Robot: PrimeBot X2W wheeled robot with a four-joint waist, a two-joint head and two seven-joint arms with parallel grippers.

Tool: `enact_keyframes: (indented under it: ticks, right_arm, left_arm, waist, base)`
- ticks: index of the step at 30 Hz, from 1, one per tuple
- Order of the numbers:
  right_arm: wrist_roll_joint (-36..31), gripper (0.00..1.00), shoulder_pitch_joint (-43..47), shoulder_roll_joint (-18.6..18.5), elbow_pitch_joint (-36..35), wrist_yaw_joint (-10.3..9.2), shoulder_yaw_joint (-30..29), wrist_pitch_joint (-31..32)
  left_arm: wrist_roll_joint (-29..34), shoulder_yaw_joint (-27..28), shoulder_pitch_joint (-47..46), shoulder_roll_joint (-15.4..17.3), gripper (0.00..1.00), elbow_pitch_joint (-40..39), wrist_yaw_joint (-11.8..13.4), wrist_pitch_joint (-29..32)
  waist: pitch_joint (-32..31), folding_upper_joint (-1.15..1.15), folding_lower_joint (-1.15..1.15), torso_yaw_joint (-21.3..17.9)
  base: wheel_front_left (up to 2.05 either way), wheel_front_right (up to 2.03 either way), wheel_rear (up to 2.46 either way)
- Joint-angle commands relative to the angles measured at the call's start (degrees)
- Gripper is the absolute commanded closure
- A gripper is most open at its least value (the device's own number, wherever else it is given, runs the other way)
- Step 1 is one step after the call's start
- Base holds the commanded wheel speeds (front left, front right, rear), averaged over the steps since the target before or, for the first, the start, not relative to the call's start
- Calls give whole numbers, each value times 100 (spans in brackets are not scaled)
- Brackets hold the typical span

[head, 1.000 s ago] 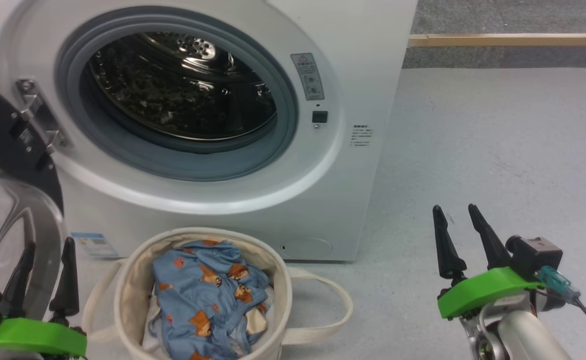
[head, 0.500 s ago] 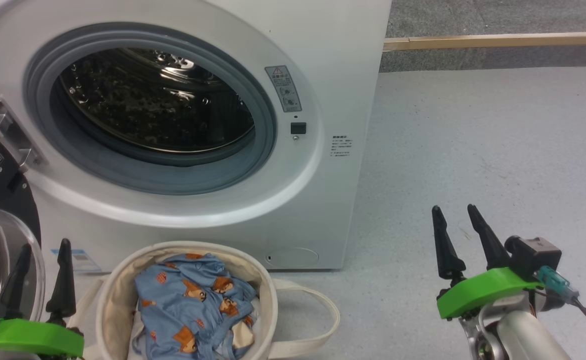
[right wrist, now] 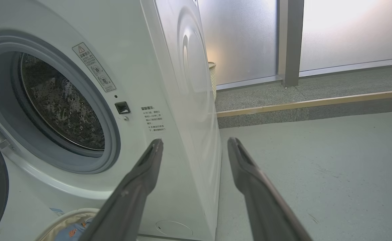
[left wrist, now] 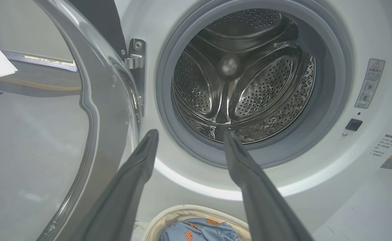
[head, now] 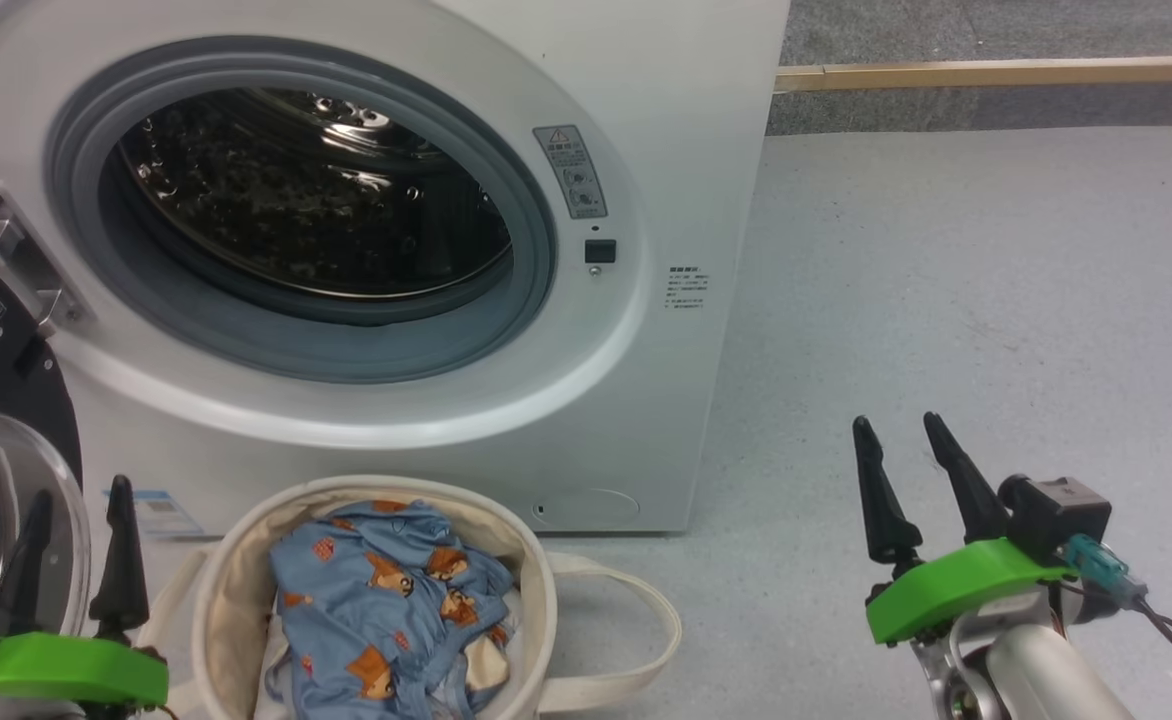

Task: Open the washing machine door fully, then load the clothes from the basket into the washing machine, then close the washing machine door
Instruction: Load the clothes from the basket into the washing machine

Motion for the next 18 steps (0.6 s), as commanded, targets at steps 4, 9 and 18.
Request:
enact_keyframes:
  ticks: [4, 9, 18]
  right_arm:
    - [0, 0, -175, -49, -160, 3, 156, -71]
    - [4, 0, -198, -64, -181, 3, 198, -71]
    - [35, 0, -311, -95, -269, 3, 251, -71]
  left_arm:
    - [226, 275, -267, 27, 0, -298, -6, -50]
    - [294, 210, -229, -122, 0, -407, -26, -50]
    - [-73, -200, -462, -431, 0, 137, -39, -50]
  waist:
    - [48, 0, 0, -2]
    - [166, 0, 0, -14]
    - [525, 0, 0, -77]
  base:
    - [0, 0, 0]
    - [0, 0, 0]
    - [0, 0, 0]
